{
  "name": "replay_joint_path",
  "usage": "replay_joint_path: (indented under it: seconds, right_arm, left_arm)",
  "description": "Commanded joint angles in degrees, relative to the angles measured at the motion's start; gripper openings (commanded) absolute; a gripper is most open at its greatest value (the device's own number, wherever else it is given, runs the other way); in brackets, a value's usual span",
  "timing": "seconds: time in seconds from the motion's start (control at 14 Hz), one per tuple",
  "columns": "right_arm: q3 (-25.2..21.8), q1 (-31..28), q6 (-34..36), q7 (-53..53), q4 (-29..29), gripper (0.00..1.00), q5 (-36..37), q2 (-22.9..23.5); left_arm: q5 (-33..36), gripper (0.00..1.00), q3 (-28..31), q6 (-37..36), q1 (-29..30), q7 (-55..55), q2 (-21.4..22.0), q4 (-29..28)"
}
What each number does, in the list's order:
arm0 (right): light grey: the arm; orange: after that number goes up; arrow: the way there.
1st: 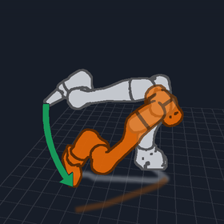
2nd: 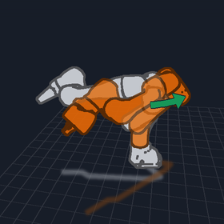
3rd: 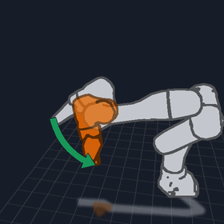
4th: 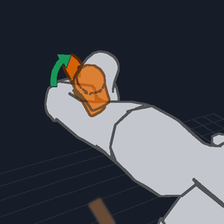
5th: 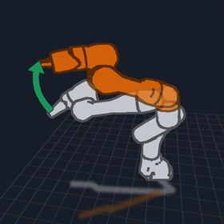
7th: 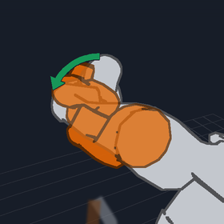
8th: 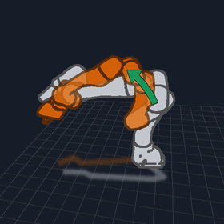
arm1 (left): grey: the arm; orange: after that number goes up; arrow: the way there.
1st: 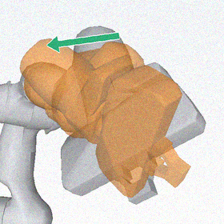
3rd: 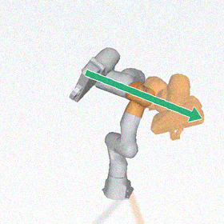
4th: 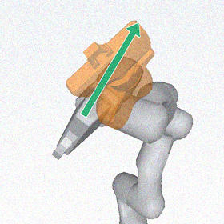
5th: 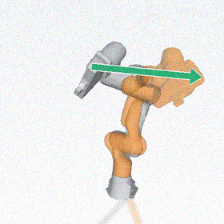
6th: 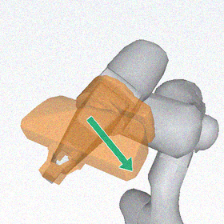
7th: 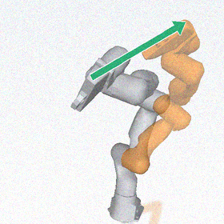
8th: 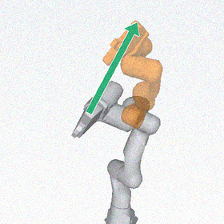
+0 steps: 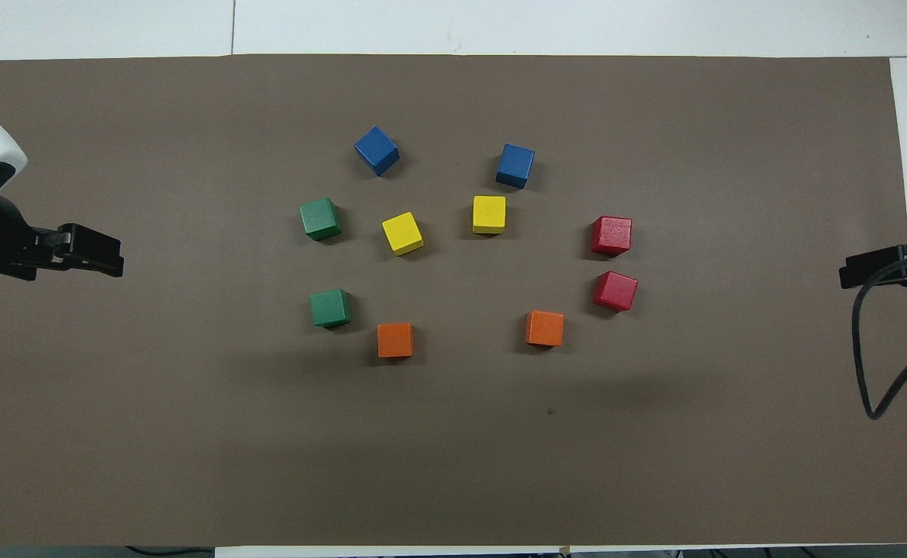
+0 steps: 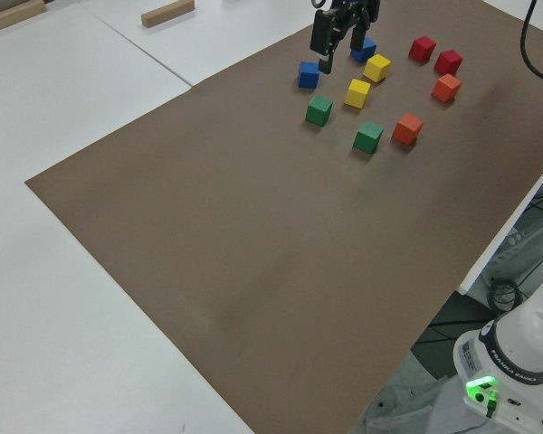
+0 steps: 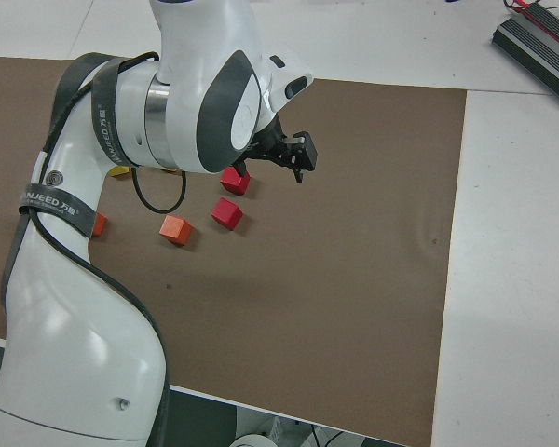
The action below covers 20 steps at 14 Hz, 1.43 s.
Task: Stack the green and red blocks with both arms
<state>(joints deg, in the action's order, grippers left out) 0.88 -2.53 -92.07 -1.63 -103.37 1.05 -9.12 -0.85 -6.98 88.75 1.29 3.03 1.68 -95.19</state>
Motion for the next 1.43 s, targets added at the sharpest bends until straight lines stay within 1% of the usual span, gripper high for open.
replay_joint_path:
  seconds: [0.0, 0.07, 0.29, 0.43, 0.5, 0.64, 0.79, 0.86, 1.14, 1.36]
  right_arm:
    - [0.26, 4.36, -6.95, 6.87, -6.21, 1.00, -1.05, -1.52]
    - [0.18, 6.37, -9.94, 10.21, -7.89, 1.00, -1.05, -0.82]
    - [0.18, 9.63, -14.88, 19.70, -8.96, 1.00, -1.13, 4.18]
    - [0.18, 12.79, -21.45, 27.43, -11.84, 1.00, -1.05, 5.86]
    - [0.18, 13.24, -23.75, 29.99, -12.55, 1.00, -1.13, 7.52]
    - [0.26, 13.34, -26.22, 30.89, -12.74, 1.00, -1.57, 10.42]
    - [0.26, 13.69, -28.77, 32.04, -13.35, 1.00, -3.85, 12.01]
    - [0.18, 14.38, -29.91, 32.13, -13.44, 1.00, -3.86, 12.80]
    - [0.26, 14.65, -32.46, 33.97, -13.79, 1.00, -4.39, 15.00]
    - [0.26, 14.66, -35.63, 34.24, -15.81, 1.00, -4.39, 16.06]
  left_arm:
    - [0.06, 1.00, 0.21, -0.86, 0.03, -0.05, 1.04, -0.53]
    - [0.06, 1.00, 0.21, -0.86, 0.03, -0.05, 1.04, -0.53]
    - [0.06, 1.00, 0.21, -0.78, 0.03, -0.05, 1.05, -0.53]
    - [0.06, 1.00, 0.21, -0.78, 0.03, -0.05, 1.05, -0.53]
    - [0.06, 1.00, 0.21, -0.86, 0.03, -0.05, 1.13, -0.53]
    - [0.06, 1.00, 0.21, -0.95, 0.03, -0.05, 1.13, -0.53]
    - [0.06, 1.00, 0.21, -0.86, 0.03, -0.05, 1.13, -0.53]
    - [0.06, 1.00, 0.21, -0.86, 0.03, -0.05, 1.13, -0.53]
    - [0.06, 1.00, 0.21, -0.86, 0.03, -0.05, 1.05, -0.53]
    - [0.06, 1.00, 0.21, -0.78, 0.03, 0.04, 1.13, -0.53]
